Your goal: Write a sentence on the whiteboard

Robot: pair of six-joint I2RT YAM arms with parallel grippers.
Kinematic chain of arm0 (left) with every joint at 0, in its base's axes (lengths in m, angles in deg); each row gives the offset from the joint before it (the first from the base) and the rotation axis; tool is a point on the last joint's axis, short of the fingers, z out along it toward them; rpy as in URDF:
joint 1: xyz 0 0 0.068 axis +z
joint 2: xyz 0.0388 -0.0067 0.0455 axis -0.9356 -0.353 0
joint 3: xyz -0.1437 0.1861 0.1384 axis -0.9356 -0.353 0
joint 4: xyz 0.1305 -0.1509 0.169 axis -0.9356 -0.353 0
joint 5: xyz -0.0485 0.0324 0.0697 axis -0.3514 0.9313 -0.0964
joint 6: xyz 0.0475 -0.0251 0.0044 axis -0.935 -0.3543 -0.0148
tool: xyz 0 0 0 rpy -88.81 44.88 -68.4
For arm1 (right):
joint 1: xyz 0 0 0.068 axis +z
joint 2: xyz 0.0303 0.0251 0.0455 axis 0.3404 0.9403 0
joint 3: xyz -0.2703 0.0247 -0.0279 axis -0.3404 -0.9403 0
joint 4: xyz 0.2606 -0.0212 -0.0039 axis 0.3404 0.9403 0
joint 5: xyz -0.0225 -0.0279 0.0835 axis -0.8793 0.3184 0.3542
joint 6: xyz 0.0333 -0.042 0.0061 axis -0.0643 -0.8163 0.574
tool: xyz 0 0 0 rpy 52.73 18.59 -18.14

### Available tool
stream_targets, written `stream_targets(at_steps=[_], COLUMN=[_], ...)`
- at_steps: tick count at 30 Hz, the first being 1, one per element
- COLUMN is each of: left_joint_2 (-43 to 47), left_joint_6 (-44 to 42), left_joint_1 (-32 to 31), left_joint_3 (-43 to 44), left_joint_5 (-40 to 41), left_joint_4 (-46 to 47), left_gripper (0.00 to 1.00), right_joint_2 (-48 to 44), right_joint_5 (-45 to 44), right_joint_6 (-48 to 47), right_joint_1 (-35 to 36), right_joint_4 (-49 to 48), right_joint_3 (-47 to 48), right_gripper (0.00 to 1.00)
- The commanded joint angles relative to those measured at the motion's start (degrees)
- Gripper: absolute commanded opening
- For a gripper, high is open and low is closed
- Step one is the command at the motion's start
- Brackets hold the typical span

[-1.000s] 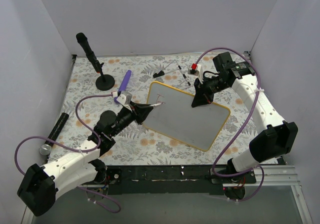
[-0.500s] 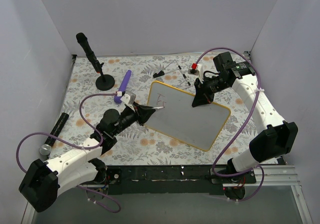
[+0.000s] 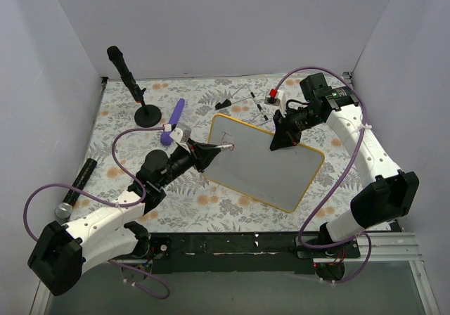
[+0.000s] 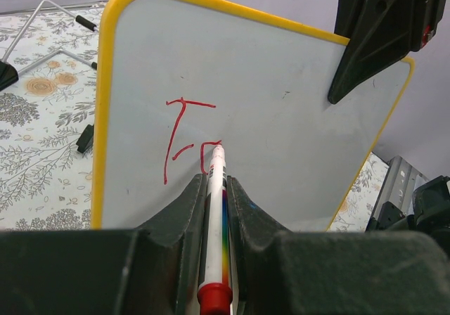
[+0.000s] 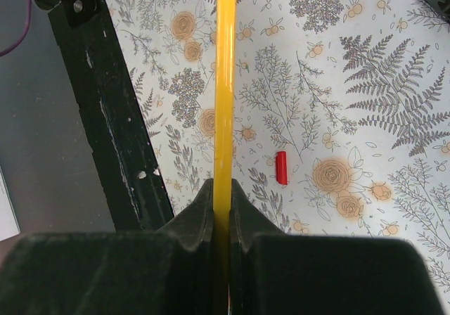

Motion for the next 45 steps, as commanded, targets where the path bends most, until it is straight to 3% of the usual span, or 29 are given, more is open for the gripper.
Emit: stream_targets(at_steps=[1, 17, 26, 37, 45], left_joint_2=[0.5, -0.8, -2.9, 3.2, 1.8], left_joint_6=[-0.8, 0.3, 0.7, 2.8, 2.8], left_joint_1=[0.1, 0.1, 0.1, 0.1, 0.1], left_joint_3=[2.1, 0.7, 1.3, 2.9, 4.8], left_joint_5=[2.0, 1.0, -1.0, -3.3, -2.8], left_joint_4=[0.7, -5.3, -5.7, -4.6, -2.5], left_gripper=[0.0, 0.0, 0.0, 0.0, 0.0], right_joint_2=[-1.5, -1.4, -1.5, -1.5, -1.5], right_joint_5=[6.7, 6.7, 6.7, 6.6, 6.6], right_joint_6=[-1.9, -1.9, -1.9, -1.9, -1.9], right_joint_1=[0.4, 0.5, 0.5, 0.4, 0.4], right_joint_4=[-2.0, -2.0, -2.0, -2.1, -2.0], right_joint_3=[1.0, 1.3, 1.3, 1.1, 1.2], right_gripper=[0.01, 0.01, 0.01, 0.01, 0.01])
